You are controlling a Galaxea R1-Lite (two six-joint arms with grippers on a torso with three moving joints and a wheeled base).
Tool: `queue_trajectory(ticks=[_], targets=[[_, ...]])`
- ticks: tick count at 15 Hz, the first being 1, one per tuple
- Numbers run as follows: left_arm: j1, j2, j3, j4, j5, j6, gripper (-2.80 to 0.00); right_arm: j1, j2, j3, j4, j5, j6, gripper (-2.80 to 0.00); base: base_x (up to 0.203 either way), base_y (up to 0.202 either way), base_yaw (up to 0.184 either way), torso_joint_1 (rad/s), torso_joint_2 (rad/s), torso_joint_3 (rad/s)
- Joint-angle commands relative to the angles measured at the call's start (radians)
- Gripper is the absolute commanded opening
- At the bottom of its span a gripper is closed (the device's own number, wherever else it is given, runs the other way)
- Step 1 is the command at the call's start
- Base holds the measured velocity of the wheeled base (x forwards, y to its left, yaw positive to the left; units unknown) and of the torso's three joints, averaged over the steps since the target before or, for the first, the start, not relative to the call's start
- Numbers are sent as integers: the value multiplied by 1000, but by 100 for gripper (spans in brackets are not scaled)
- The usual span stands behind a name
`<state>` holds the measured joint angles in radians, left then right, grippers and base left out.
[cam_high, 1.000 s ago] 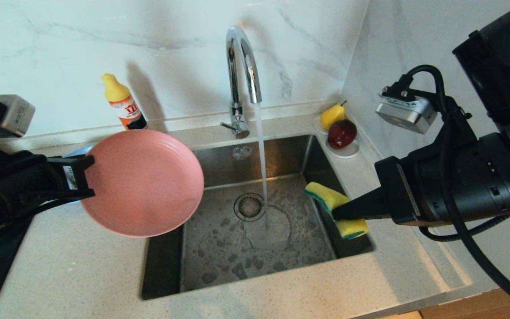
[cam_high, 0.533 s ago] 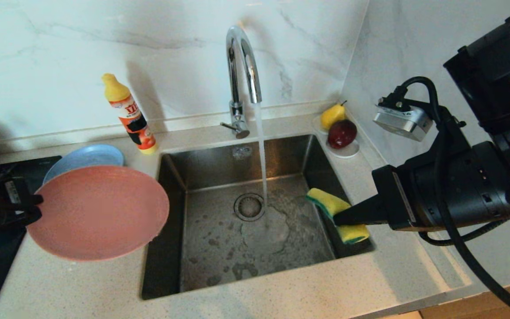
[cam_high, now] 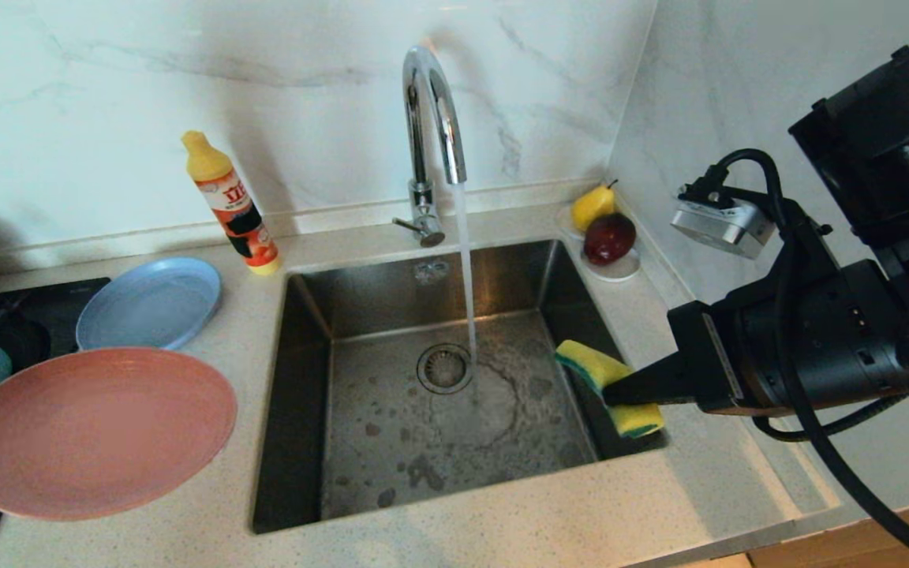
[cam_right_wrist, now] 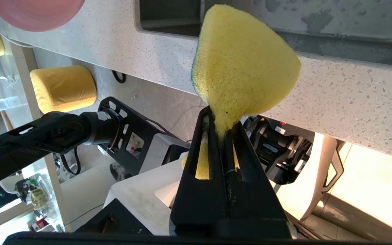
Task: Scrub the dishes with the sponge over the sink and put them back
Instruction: Place the plate on the table
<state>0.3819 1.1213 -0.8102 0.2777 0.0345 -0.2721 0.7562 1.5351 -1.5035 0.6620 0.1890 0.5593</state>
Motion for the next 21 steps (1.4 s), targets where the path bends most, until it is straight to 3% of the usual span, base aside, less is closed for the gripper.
queue_trajectory(ticks=[1,3,8,12,15,18,21], targets=[[62,15,33,-3,-21,-5,-280,0,3,6,4,1,2,-280,0,0,0,0,0,0],[80,59,51,-29,-28,-9,-280,0,12,5,1,1,2,-280,0,0,0,0,0,0],[136,215,160,-263,-39,-16,-280,0,34,-2,-5,2,2,-280,0,0,0,0,0,0],[214,256,165,-321,-129,-15,-280,-7,34,3,-5,9,-16,-280,0,0,0,0,0,0],[264,285,164,-366,-145,3,-280,-6,33,5,-4,10,-16,-280,0,0,0,0,0,0],[299,319,182,-437,-230,14,-280,-5,38,6,-4,11,-15,-280,0,0,0,0,0,0],[305,364,197,-523,-239,22,-280,-6,40,5,-5,10,-15,-280,0,0,0,0,0,0]])
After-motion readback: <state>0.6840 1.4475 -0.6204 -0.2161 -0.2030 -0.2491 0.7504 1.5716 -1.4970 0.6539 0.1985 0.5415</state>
